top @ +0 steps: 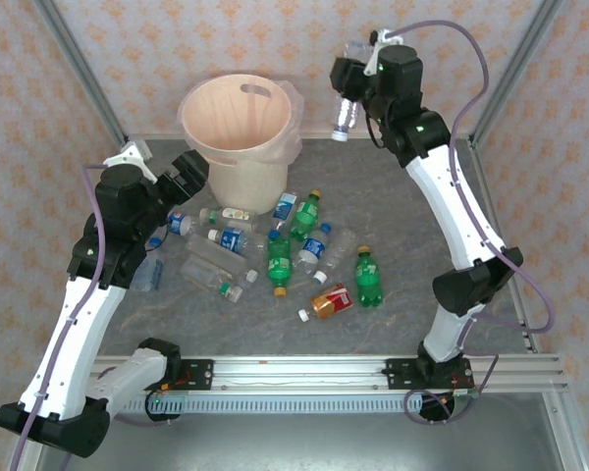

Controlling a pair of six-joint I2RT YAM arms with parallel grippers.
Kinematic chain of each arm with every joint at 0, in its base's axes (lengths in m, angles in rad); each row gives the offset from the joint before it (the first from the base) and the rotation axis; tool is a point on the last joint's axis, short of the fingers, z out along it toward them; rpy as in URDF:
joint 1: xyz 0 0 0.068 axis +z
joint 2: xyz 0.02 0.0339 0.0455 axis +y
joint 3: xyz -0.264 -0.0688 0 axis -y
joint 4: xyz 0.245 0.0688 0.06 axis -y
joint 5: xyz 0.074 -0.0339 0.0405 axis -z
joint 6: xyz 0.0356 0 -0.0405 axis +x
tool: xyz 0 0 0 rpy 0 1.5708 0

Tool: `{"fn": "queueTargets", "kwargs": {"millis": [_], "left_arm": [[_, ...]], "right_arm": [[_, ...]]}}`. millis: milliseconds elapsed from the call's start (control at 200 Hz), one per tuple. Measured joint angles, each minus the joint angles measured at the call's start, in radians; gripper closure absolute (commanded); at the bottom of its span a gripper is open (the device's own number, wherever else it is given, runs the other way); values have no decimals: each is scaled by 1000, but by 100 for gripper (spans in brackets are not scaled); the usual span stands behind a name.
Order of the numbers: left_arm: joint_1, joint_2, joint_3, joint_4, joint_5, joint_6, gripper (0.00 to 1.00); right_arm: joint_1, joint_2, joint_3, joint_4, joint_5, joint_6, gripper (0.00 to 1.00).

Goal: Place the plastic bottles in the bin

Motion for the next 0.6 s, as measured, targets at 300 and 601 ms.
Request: {"fn": "queueTargets", "kwargs": {"millis": [300,601], "left_arm": [[0,-5,0,0,47,-12,1],[0,-90,-10,-3,53,-11,1]], "right_arm": [[103,167,164,203,-28,63,52],[146,395,304,316,-27,96,51]]}}
